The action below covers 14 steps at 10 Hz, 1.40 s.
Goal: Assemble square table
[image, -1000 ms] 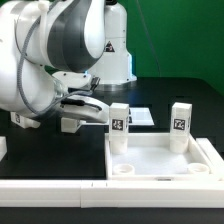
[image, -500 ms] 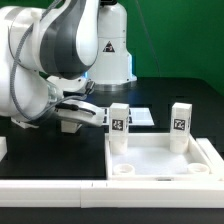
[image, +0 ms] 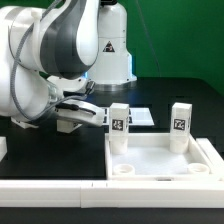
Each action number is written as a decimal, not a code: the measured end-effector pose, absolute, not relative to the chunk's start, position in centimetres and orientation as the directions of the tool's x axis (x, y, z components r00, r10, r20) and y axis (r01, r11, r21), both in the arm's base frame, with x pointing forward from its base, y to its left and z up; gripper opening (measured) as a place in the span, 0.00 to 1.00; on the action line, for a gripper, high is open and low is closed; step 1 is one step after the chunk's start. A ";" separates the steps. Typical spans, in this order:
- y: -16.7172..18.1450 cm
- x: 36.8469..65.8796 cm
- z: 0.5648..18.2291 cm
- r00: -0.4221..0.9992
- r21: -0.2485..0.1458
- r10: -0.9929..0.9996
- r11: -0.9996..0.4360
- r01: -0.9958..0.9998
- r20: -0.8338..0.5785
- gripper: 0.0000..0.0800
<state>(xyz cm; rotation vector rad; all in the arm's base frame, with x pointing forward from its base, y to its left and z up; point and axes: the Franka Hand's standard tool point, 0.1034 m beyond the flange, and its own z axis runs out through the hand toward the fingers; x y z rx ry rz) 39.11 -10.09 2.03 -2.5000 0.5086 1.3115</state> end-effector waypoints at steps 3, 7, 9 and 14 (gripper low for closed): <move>-10.1 41.6 6.8 0.646 -0.139 -0.163 -0.910 -0.391 -0.746 0.35; -10.9 44.7 7.8 0.783 -0.141 -0.219 -0.921 -0.362 -0.582 0.35; -11.3 49.5 10.3 0.881 -0.148 -0.222 -0.940 -0.307 -0.418 0.35; -7.8 53.7 9.8 0.970 -0.076 -0.236 -0.968 -0.239 -0.051 0.35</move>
Offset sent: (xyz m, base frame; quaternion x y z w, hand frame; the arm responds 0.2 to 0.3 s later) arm 0.0000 0.0000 0.0000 0.0000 0.1938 0.0000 0.9810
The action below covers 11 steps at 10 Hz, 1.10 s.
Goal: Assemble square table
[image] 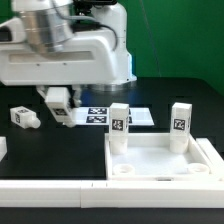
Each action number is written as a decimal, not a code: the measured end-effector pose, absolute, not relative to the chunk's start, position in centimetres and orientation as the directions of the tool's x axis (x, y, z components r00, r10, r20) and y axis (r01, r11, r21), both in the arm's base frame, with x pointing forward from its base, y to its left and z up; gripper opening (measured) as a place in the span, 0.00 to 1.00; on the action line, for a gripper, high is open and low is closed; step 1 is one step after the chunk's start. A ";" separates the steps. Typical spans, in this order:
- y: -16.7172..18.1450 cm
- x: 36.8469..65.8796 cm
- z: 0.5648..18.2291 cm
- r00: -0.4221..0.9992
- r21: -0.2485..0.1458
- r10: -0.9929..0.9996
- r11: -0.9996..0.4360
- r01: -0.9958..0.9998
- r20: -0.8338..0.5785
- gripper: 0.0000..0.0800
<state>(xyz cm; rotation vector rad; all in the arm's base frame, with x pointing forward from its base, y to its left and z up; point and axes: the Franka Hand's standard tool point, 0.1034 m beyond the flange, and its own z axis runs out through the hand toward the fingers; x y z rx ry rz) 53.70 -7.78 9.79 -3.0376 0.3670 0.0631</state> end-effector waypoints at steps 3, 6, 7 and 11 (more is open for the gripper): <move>-5.4 59.1 12.8 0.961 -0.075 -0.247 -0.968 -0.239 0.122 0.35; -5.2 58.3 12.1 0.957 -0.068 -0.245 -0.969 -0.237 0.155 0.35; -4.5 58.5 12.0 0.955 -0.071 -0.252 -0.967 -0.244 0.158 0.35; 1.6 61.5 12.5 0.927 -0.098 -0.247 -0.969 -0.228 0.283 0.35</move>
Offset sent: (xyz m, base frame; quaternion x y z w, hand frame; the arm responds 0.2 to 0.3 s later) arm 0.0000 0.0000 0.0000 0.0000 0.1938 0.0000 0.9810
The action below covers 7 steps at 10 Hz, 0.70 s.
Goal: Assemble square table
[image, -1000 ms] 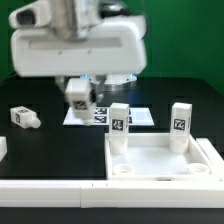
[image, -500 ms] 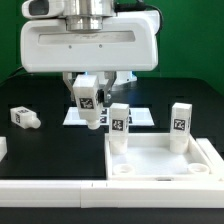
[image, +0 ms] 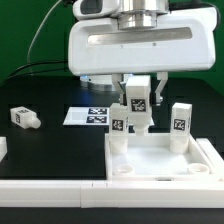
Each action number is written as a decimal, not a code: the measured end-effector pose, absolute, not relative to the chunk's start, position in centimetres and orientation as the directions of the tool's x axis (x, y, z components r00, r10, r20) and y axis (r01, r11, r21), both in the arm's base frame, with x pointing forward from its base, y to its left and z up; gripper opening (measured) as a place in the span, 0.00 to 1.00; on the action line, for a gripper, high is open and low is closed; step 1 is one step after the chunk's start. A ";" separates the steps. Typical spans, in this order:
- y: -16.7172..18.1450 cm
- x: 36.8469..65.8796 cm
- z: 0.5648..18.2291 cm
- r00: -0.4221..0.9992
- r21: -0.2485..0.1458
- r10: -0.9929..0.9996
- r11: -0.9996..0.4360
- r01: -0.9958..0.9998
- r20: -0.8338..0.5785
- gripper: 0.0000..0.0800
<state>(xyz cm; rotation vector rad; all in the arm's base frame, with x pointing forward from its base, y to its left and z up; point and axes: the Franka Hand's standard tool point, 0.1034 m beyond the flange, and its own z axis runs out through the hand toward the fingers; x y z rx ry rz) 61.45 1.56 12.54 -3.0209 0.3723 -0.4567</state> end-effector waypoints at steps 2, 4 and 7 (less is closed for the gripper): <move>1.7 61.4 12.5 0.928 -0.099 -0.244 -0.969 -0.225 0.282 0.35; 3.2 62.1 12.3 0.915 -0.092 -0.227 -0.974 -0.208 0.333 0.35; 6.7 63.0 10.6 0.906 -0.036 -0.092 -0.996 -0.084 0.412 0.35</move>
Offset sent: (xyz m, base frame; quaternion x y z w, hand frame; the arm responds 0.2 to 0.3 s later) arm 0.0077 0.0244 -0.0095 -0.0778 0.1504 -0.1129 0.9791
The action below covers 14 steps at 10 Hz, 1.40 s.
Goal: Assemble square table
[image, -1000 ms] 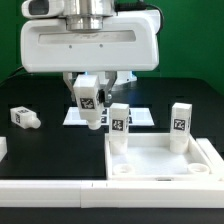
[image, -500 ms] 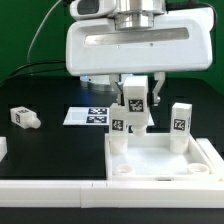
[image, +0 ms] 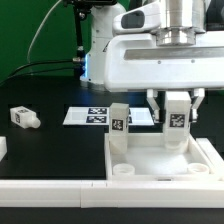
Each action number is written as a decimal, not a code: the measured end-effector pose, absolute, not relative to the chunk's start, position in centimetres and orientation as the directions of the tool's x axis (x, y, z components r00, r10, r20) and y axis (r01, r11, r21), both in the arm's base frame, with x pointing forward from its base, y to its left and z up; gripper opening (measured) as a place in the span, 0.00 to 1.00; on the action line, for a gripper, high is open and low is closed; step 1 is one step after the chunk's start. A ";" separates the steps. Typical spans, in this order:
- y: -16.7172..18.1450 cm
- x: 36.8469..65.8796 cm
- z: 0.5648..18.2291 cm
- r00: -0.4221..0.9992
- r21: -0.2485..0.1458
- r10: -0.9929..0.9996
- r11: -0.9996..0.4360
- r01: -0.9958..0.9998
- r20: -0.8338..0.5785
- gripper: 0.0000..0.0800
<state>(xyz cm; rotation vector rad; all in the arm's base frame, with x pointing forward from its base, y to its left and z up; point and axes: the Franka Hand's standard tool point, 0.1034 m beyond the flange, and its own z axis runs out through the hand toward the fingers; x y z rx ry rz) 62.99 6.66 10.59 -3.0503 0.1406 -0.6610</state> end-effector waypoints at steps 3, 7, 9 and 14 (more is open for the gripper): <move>7.2 63.1 10.4 0.895 -0.036 -0.084 -0.996 -0.075 0.437 0.35; 9.9 63.0 8.7 0.852 -0.028 -0.037 -0.999 -0.027 0.522 0.35; 10.4 62.8 8.3 0.855 -0.032 -0.041 -0.999 -0.029 0.516 0.35; 10.9 61.9 7.4 0.885 -0.033 -0.038 -0.999 -0.025 0.463 0.35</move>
Offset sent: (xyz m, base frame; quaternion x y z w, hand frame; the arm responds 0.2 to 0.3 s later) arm -0.0008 0.0282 -0.0184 -0.0166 0.1131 -0.0607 0.9916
